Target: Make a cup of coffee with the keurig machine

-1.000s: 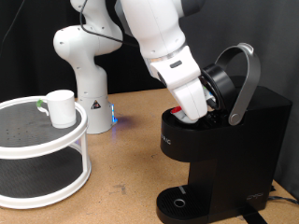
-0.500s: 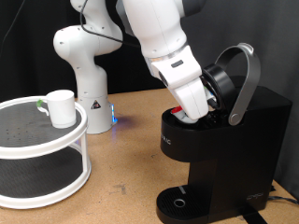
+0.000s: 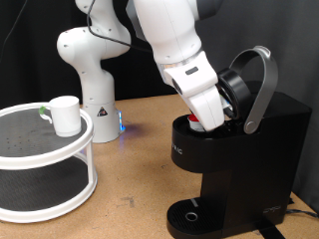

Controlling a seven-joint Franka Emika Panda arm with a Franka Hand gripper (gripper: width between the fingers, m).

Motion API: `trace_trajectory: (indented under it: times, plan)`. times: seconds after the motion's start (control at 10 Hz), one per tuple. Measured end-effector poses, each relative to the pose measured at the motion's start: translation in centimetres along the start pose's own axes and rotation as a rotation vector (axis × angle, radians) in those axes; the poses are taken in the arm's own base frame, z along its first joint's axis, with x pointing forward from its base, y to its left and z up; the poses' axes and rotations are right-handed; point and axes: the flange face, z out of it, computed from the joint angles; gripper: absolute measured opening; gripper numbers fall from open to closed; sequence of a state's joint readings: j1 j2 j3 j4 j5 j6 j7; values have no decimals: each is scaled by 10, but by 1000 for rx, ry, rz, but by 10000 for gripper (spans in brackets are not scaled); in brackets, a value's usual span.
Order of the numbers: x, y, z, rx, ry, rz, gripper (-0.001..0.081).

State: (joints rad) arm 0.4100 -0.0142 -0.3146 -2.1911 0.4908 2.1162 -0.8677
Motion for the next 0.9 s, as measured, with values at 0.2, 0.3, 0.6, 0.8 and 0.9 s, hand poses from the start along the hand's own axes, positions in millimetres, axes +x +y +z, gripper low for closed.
trace_trajectory:
  times: [0.2, 0.3, 0.6, 0.8, 0.9]
  plan:
    - [1, 1, 2, -7, 6, 2, 722]
    - [3, 1, 2, -8, 15, 3, 791]
    - [6, -4, -4, 31, 69, -27, 803]
    - [0, -8, -20, 71, 83, -55, 805]
    - [-3, -13, -30, 93, 85, -70, 805]
